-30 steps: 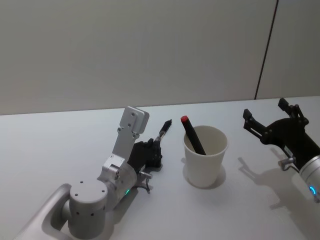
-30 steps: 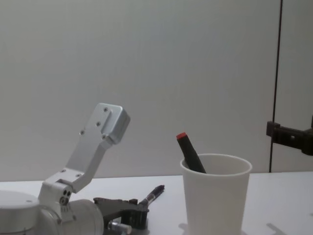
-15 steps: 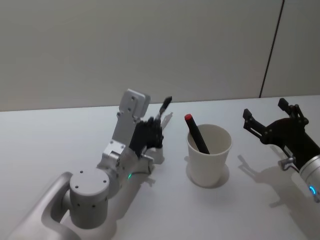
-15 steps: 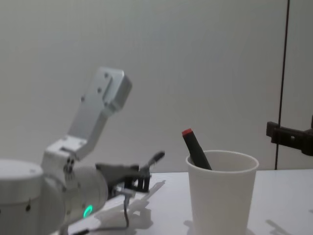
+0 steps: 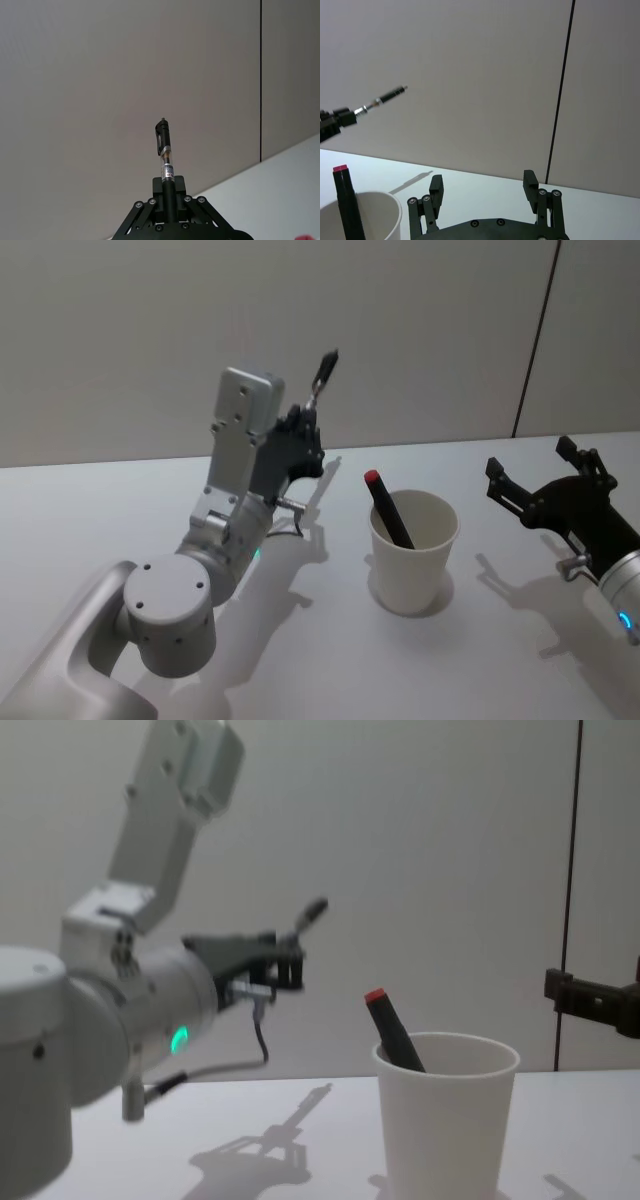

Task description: Place the pen into the pen holder.

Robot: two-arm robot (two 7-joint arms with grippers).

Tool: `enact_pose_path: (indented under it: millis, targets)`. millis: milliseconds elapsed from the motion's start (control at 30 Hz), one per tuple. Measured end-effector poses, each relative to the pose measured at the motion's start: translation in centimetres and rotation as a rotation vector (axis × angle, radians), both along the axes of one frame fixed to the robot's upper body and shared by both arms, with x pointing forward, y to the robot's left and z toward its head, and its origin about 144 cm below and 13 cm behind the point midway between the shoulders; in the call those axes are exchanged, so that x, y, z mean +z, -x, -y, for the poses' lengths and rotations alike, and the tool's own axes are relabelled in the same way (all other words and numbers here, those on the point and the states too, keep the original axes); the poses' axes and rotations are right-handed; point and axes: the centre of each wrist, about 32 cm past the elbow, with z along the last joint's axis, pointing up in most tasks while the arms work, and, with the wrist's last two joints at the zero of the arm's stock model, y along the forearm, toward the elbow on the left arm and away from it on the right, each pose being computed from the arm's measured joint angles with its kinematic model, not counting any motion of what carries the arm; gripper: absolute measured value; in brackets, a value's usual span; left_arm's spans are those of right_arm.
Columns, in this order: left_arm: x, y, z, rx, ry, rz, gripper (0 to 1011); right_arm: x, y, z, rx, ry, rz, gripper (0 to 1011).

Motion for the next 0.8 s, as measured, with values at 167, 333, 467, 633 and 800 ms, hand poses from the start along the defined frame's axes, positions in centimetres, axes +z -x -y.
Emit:
enact_pose_path:
  millis: [167,333,467,633,800]
  targets:
    - [1.1,0.2,-0.1,-0.004,0.049,0.070,135,0.0,0.0,0.0,0.000,0.000,0.000,1001]
    - [2.2,0.3,-0.2,-0.028,0.108,0.149,135,0.0,0.0,0.0,0.000,0.000,0.000,1002]
    - [2.9,0.2,-0.3,-0.061,0.141,0.198,135,0.2,-0.1,0.0,0.004,-0.003,0.004,1001]
    - [3.6,0.1,-0.3,-0.125,0.180,0.262,135,1.1,-0.2,0.0,0.033,-0.026,0.020,1001]
    - [4.2,0.0,-0.2,-0.167,0.200,0.304,135,2.3,-0.4,0.1,0.074,-0.061,0.039,1001]
